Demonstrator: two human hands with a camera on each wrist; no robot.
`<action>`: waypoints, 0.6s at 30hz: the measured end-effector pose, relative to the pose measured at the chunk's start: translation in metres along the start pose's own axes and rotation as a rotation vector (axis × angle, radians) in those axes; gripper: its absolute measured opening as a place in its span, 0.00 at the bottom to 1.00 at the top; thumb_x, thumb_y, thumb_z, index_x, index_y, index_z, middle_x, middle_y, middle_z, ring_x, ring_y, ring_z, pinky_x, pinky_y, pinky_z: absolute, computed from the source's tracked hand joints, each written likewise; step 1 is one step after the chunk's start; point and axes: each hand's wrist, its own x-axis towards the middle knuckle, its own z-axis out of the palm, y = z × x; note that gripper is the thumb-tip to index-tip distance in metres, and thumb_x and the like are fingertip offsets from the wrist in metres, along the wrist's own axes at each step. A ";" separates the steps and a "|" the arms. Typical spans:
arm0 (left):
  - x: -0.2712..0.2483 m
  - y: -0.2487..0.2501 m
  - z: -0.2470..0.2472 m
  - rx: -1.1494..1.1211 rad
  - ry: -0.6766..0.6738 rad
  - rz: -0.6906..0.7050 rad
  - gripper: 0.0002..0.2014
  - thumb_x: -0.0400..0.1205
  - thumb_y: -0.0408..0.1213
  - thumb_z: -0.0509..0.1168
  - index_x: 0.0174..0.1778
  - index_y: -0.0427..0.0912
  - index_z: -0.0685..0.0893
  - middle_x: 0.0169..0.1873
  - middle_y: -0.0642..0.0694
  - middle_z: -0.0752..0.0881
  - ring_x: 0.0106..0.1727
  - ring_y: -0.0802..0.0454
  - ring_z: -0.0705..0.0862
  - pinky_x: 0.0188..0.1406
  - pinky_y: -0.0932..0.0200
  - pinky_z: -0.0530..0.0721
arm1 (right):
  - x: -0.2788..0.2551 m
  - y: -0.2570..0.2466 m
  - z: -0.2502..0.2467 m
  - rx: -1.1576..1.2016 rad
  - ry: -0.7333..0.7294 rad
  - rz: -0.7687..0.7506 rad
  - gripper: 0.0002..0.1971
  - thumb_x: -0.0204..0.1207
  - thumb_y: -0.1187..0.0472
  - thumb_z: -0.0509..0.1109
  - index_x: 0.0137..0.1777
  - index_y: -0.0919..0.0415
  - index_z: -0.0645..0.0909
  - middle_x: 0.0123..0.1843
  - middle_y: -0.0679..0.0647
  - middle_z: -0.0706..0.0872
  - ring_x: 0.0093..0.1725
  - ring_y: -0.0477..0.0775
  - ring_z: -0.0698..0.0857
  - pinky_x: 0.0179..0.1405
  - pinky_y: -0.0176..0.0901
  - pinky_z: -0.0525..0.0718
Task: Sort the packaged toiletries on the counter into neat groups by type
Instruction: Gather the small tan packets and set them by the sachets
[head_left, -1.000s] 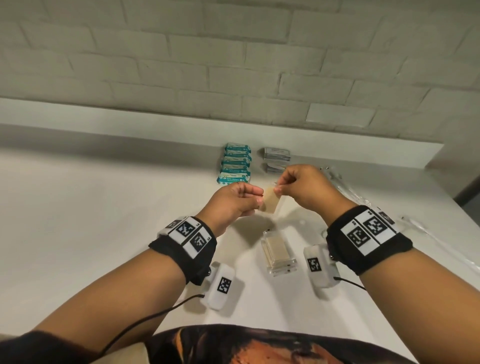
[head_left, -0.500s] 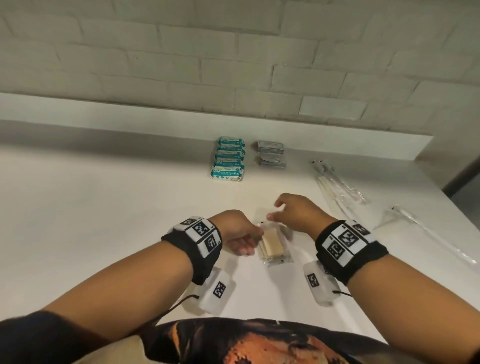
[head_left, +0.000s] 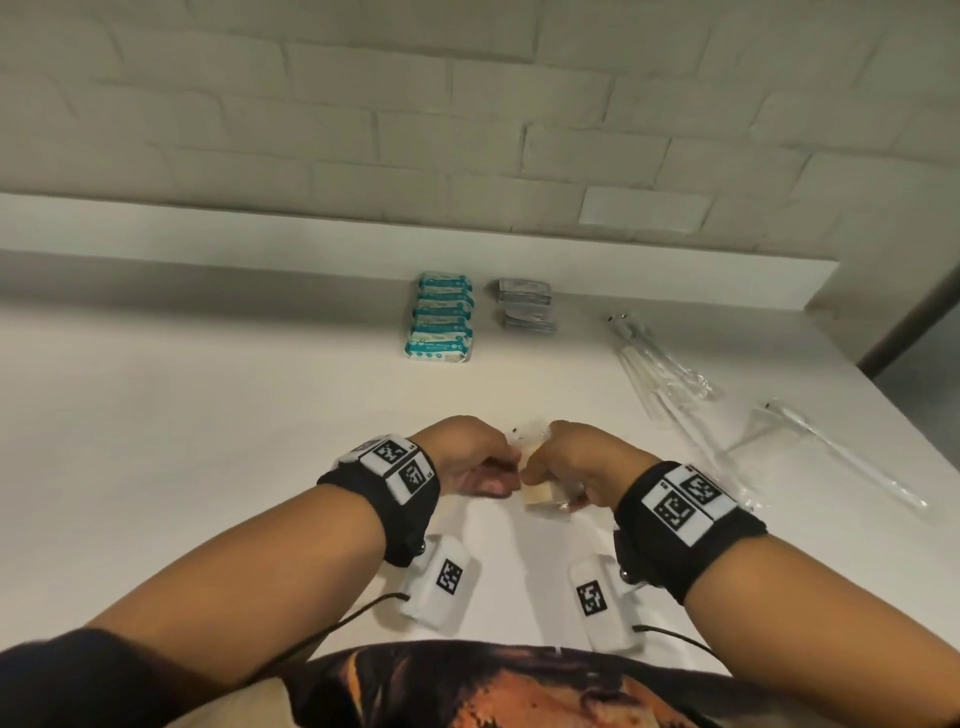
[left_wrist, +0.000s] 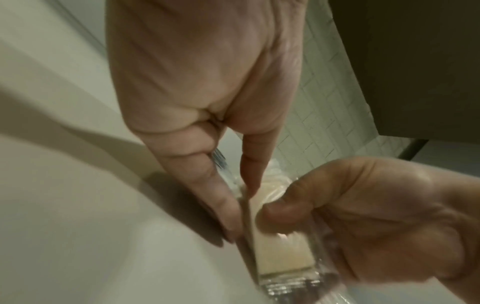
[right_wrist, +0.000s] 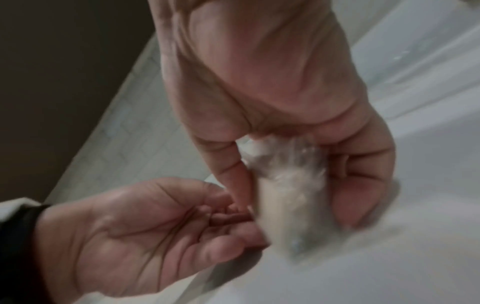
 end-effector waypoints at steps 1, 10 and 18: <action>0.000 0.001 -0.001 -0.013 0.018 0.051 0.04 0.80 0.26 0.66 0.46 0.38 0.79 0.40 0.38 0.87 0.39 0.46 0.88 0.39 0.56 0.89 | -0.002 -0.005 -0.001 -0.089 0.046 -0.054 0.16 0.71 0.69 0.71 0.58 0.61 0.75 0.51 0.61 0.82 0.39 0.57 0.82 0.26 0.40 0.81; 0.013 0.009 -0.005 0.304 0.115 0.352 0.43 0.68 0.20 0.74 0.78 0.46 0.65 0.67 0.43 0.76 0.64 0.42 0.82 0.67 0.46 0.81 | 0.018 -0.014 -0.009 -0.713 0.267 -0.446 0.28 0.68 0.55 0.76 0.68 0.53 0.76 0.60 0.55 0.85 0.57 0.58 0.83 0.51 0.46 0.81; 0.026 0.001 0.001 0.262 0.070 0.411 0.47 0.65 0.15 0.73 0.76 0.52 0.64 0.63 0.46 0.74 0.62 0.45 0.79 0.58 0.56 0.82 | 0.019 0.010 -0.008 -0.612 0.170 -0.381 0.29 0.73 0.60 0.72 0.72 0.55 0.66 0.63 0.58 0.73 0.52 0.60 0.84 0.48 0.49 0.83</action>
